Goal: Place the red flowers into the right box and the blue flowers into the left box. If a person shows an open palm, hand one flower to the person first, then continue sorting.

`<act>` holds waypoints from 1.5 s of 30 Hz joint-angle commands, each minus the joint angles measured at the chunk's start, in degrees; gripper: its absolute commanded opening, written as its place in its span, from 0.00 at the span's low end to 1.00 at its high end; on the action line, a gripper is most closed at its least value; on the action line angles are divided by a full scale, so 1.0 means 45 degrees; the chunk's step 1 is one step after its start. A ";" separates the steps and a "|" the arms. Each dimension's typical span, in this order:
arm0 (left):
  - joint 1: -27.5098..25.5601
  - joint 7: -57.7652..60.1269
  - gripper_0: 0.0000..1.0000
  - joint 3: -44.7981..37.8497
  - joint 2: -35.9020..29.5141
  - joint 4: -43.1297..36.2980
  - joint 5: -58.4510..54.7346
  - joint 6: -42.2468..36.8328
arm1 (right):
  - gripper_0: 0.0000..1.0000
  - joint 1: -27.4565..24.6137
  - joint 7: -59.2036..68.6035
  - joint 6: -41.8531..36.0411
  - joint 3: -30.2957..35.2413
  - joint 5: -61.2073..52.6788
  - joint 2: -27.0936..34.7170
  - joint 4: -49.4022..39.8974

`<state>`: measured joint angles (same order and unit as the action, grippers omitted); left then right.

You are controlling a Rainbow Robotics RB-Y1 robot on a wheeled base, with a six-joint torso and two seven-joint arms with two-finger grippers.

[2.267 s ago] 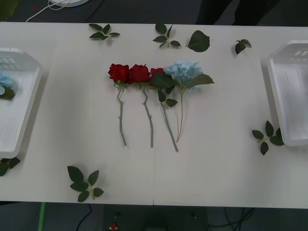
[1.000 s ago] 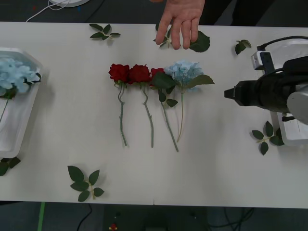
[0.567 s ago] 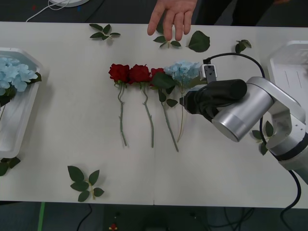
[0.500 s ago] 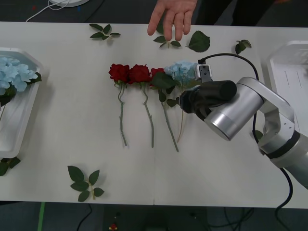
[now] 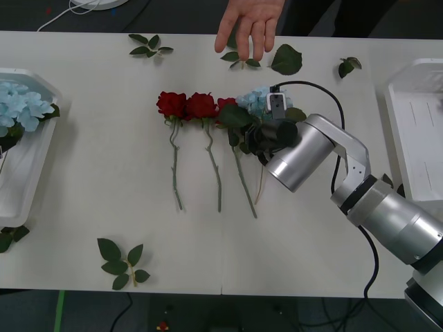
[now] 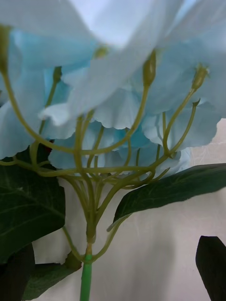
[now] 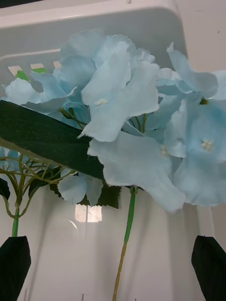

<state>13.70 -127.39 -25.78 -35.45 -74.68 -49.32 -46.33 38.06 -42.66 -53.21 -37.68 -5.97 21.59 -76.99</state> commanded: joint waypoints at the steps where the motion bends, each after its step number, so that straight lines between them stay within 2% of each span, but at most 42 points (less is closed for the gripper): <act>1: -0.0272 -0.0851 1.00 -0.0208 -0.0013 -0.0397 -0.0211 0.0179 | 1.00 0.0643 0.0573 0.0262 -0.0318 0.0310 -0.0365 0.0294; 3: -0.0272 -0.0851 1.00 -0.0208 -0.0013 -0.0397 -0.0211 0.0179 | 0.98 0.0643 0.0631 0.0380 -0.0376 0.0369 -0.0365 0.0372; 4: -0.0272 -0.0851 1.00 -0.0208 -0.0013 -0.0378 -0.0211 0.0179 | 0.65 0.0643 0.0651 0.0399 -0.0415 0.0369 -0.0345 0.0411; 5: -0.0272 -0.0851 1.00 -0.0208 -0.0013 -0.0397 -0.0211 0.0179 | 0.45 0.0643 0.0651 0.0399 -0.0435 0.0369 -0.0345 0.0430; 6: -0.0272 -0.0851 1.00 -0.0208 -0.0013 -0.0378 -0.0211 0.0179 | 0.10 0.0643 0.0709 0.0399 -0.0454 0.0369 -0.0326 0.0430; 7: -0.0272 -0.0831 1.00 -0.0208 -0.0013 -0.0378 -0.0211 0.0179 | 0.00 0.0643 0.0749 0.0399 -0.0454 0.0369 -0.0326 0.0430; 25: -0.0272 -0.0831 1.00 -0.0208 -0.0013 -0.0378 -0.0211 0.0179 | 0.00 0.0624 0.0866 0.0770 -0.0454 0.0349 -0.0228 0.0430; 32: -0.0272 -0.0831 1.00 -0.0208 -0.0013 -0.0378 -0.0211 0.0179 | 0.00 0.0448 0.0807 0.1337 -0.0454 -0.0393 0.0885 -0.0488; 37: -0.0272 -0.0831 1.00 -0.0208 -0.0013 -0.0378 -0.0211 0.0179 | 0.00 -0.0548 0.0846 0.1337 -0.0239 -0.0823 0.2370 -0.2753; 40: -0.0272 -0.0831 1.00 -0.0208 -0.0013 -0.0378 -0.0211 0.0179 | 0.00 -0.1544 0.0749 0.1649 0.0483 -0.1018 0.3307 -0.4472; 45: -0.0272 -0.0831 1.00 -0.0208 -0.0013 -0.0378 -0.0211 0.0179 | 0.00 -0.3575 0.0592 0.3212 0.2319 -0.1018 0.4577 -0.7226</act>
<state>13.67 -127.41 -25.79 -35.43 -74.70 -49.73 -46.32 27.16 -40.44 -42.26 -33.56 -10.15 38.59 -102.91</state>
